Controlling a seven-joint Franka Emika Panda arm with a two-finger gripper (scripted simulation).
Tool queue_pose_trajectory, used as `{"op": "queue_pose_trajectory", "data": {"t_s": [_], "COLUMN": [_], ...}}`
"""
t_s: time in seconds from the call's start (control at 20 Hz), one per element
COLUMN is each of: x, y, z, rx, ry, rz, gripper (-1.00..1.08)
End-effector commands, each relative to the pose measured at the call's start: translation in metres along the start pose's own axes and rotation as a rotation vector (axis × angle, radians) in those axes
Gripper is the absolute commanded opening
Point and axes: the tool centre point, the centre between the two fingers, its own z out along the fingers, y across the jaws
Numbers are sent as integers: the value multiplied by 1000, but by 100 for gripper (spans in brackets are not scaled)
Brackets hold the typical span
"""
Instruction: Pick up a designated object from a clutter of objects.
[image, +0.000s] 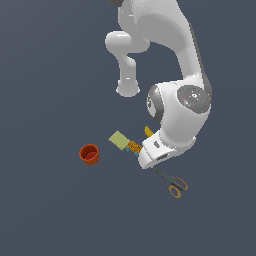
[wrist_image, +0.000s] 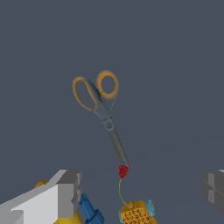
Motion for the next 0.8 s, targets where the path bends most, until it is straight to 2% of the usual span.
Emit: {"op": "queue_pose_trajectory", "data": {"t_s": [0.0, 0.4, 0.75], "x": [9, 22, 25], "y": [-9, -30, -37], "z": [24, 77, 95], "rx": [1, 8, 11], "ry": [-2, -7, -8], "rz": [-46, -144, -175], "gripper": [100, 100, 100]}}
